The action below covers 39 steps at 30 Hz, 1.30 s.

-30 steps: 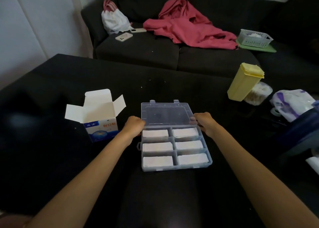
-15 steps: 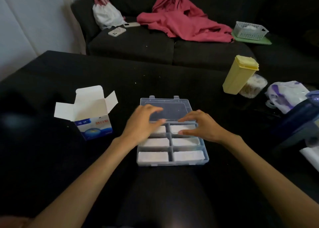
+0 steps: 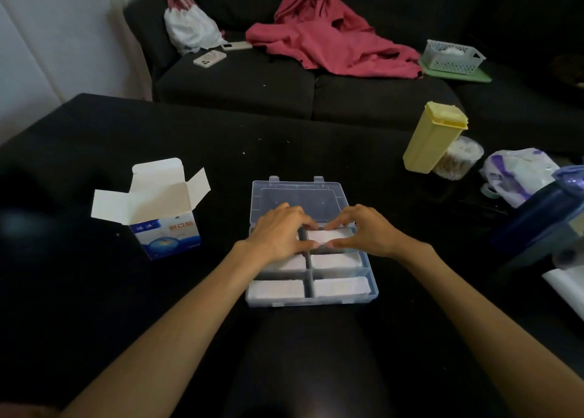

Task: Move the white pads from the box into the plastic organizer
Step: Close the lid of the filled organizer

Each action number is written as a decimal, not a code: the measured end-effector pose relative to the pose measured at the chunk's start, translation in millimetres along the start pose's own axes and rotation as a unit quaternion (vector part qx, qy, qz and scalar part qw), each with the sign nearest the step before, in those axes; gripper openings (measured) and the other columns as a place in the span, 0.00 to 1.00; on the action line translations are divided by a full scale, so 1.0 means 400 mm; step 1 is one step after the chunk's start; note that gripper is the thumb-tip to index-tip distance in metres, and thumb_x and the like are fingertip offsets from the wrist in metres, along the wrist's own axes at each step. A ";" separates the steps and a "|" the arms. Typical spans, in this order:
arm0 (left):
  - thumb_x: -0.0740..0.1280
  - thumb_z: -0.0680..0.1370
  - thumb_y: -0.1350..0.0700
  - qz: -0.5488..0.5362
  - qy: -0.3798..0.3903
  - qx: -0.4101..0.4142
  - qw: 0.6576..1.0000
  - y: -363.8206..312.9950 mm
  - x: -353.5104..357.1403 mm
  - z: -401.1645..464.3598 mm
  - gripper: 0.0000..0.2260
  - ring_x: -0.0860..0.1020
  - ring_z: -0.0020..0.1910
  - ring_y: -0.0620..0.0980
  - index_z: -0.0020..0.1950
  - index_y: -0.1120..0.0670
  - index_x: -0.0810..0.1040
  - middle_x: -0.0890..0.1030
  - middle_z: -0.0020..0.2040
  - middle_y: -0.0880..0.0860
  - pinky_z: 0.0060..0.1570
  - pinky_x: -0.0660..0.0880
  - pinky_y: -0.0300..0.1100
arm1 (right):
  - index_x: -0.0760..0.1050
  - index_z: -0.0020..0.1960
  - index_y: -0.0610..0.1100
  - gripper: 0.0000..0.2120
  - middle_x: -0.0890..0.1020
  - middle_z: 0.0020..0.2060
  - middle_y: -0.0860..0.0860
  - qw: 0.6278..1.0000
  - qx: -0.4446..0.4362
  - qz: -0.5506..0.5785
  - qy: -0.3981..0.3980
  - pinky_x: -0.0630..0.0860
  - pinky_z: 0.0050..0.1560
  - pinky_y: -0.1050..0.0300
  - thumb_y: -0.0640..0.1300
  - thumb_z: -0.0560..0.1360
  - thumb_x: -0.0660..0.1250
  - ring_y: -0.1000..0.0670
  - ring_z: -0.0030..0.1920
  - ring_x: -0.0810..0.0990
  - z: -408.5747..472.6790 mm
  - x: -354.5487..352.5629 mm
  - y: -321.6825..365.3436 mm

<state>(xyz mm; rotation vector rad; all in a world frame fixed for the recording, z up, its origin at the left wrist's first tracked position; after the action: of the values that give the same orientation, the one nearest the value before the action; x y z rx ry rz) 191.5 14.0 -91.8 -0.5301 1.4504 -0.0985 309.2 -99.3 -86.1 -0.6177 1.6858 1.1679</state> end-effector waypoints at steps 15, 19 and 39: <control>0.71 0.74 0.50 -0.044 0.015 -0.029 0.999 0.001 0.000 0.006 0.17 0.74 0.56 0.49 0.62 0.50 0.78 0.76 0.60 0.50 0.52 0.73 0.42 | 0.81 0.54 0.45 0.12 0.77 0.46 0.55 0.999 -0.003 0.033 0.000 0.70 0.43 0.69 0.47 0.72 0.70 0.58 0.42 0.74 0.008 -0.004 -0.015; 0.71 0.73 0.50 -0.064 0.039 -0.039 0.996 0.006 0.000 0.009 0.18 0.74 0.56 0.48 0.63 0.50 0.77 0.75 0.60 0.49 0.52 0.74 0.42 | 0.81 0.54 0.45 0.12 0.78 0.47 0.55 0.999 -0.003 0.036 0.003 0.72 0.44 0.67 0.47 0.72 0.70 0.57 0.43 0.74 0.009 -0.004 -0.019; 0.60 0.81 0.52 -0.343 -0.080 -0.413 0.840 0.215 -0.033 0.035 0.21 0.71 0.64 0.56 0.71 0.60 0.64 0.70 0.68 0.58 0.55 0.69 0.44 | 0.65 0.69 0.40 0.18 0.72 0.65 0.43 0.784 0.347 0.500 -0.123 0.69 0.63 0.50 0.45 0.82 0.52 0.44 0.65 0.72 0.146 0.004 -0.085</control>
<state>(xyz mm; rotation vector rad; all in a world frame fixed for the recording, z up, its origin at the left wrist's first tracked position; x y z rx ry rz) 181.7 98.6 -113.7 -1.7225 1.0211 0.0170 360.3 -60.4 -106.6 0.9831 2.0488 1.0727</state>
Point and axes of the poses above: each hand's wrist, its own z-axis towards the middle knuckle, its own x-axis out of the palm, y = z × x, the point moved 3 cm from there along z, towards the middle knuckle
